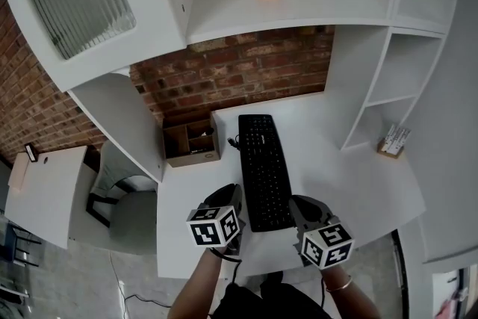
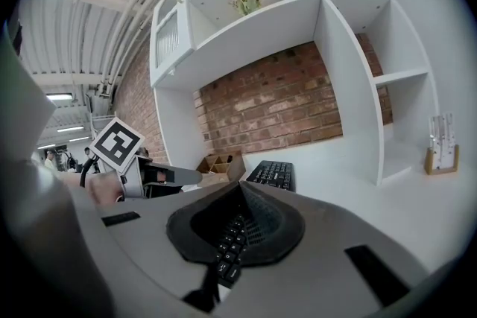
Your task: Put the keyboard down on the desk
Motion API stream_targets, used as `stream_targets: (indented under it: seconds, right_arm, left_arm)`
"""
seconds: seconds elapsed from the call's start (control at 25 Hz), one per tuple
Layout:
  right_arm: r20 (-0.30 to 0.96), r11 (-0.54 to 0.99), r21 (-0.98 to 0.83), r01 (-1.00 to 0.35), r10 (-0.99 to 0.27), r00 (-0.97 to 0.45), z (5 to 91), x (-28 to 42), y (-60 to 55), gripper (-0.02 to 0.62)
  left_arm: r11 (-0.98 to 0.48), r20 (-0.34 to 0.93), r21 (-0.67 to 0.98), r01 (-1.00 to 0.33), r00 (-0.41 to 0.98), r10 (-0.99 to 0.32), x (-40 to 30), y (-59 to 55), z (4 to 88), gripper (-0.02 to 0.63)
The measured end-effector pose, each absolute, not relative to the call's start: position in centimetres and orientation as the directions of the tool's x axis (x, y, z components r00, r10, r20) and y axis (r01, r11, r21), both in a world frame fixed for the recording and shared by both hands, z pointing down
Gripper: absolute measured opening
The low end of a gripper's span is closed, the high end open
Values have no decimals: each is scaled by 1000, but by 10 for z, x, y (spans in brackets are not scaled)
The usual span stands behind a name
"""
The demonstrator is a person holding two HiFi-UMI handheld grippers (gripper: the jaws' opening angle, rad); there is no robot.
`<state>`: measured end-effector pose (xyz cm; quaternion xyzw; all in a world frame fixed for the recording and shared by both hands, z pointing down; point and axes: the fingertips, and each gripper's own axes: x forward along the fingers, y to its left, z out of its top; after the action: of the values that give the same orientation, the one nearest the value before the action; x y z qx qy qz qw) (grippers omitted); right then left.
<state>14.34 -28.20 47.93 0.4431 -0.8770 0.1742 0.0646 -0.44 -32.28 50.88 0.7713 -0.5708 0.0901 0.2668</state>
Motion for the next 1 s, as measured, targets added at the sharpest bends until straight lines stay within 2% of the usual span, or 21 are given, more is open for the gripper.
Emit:
stream_targets:
  seconds: [0.24,0.6,1.0]
  right_arm:
    - [248,555,-227,-800,-761,-599,470,143,-273,6]
    - [185,565,-183,-804,-784,-593,449,146,-264,5]
    - [193,566,-145,-812,-788,-584,449,147,-262,5]
  left_arm:
    - [-268,387,196,-943,325,-863,-3,-304,479,17]
    - [-260,333,206,-944,317,-888,-15,-269,463,9]
    - [-274,303,176,-946,316,-899,-13,-254,453,9]
